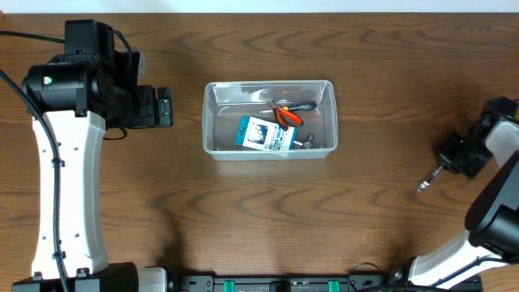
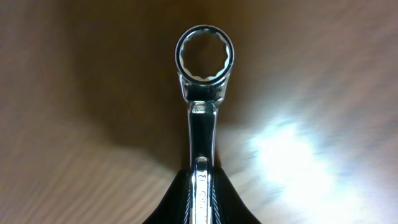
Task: Pack container
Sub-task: 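Carry the wrench with the right gripper and release it in the container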
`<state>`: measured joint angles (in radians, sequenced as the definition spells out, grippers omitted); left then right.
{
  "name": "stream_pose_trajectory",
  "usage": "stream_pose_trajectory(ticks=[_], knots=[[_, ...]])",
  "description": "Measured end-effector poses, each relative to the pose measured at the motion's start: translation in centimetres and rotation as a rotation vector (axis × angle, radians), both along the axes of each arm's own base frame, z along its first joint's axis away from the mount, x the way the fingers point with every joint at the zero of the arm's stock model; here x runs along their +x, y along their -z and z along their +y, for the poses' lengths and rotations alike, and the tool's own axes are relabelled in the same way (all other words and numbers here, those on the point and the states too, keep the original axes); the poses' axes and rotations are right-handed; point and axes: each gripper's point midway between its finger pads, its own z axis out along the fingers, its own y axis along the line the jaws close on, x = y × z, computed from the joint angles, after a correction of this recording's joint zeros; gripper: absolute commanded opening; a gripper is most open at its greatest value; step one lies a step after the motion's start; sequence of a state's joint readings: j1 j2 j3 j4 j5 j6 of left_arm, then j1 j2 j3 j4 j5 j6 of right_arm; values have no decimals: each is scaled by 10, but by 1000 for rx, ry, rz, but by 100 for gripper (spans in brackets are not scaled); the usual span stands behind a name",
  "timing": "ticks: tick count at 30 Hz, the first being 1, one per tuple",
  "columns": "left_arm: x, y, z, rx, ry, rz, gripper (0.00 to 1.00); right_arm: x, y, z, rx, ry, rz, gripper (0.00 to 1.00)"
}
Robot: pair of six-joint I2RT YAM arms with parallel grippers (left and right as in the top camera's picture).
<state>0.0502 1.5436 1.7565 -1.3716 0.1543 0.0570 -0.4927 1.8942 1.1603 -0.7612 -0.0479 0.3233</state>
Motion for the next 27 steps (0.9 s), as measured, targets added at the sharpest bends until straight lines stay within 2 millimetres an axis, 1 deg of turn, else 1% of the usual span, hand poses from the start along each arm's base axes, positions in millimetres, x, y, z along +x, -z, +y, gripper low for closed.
stream_pose_trajectory(ticks=[2, 4, 7, 8, 9, 10, 12, 13, 14, 15, 17, 18, 20, 21, 25, 27], knots=[[0, 0, 0, 0, 0, 0, 98, 10, -10, 14, -5, -57, -33, 1], [0, 0, 0, 0, 0, 0, 98, 21, -27, 26, -24, -116, -80, 1], [0, 0, 0, 0, 0, 0, 98, 39, -62, 47, -62, -212, -179, 1], [0, 0, 0, 0, 0, 1, 98, 48, -80, 59, -82, -261, -232, 1], [0, 0, 0, 0, 0, 0, 98, 52, -89, 65, -90, -287, -258, 1], [0, 0, 0, 0, 0, 0, 98, 59, -103, 76, -99, -339, -298, 1], [0, 0, 0, 0, 0, 0, 98, 74, -130, 106, -103, -467, -389, 2], [0, 0, 0, 0, 0, 0, 98, 81, -144, 126, -103, -554, -441, 4], [0, 0, 0, 0, 0, 0, 98, 85, -154, 143, -100, -623, -477, 6], [0, 0, 0, 0, 0, 0, 98, 90, -166, 167, -97, -730, -524, 6], [0, 0, 0, 0, 0, 0, 98, 93, -180, 208, -87, -907, -587, 1], [0, 0, 0, 0, 0, 0, 98, 92, -186, 234, -81, -1018, -622, 1], [0, 0, 0, 0, 0, 0, 98, 88, -192, 271, -80, -1181, -672, 1], [0, 0, 0, 0, 0, 0, 98, 83, -195, 294, -76, -1276, -699, 1], [0, 0, 0, 0, 0, 0, 98, 72, -207, 353, -88, -1503, -813, 1], [0, 0, 0, 0, 0, 0, 98, 67, -211, 372, -99, -1578, -853, 1]])
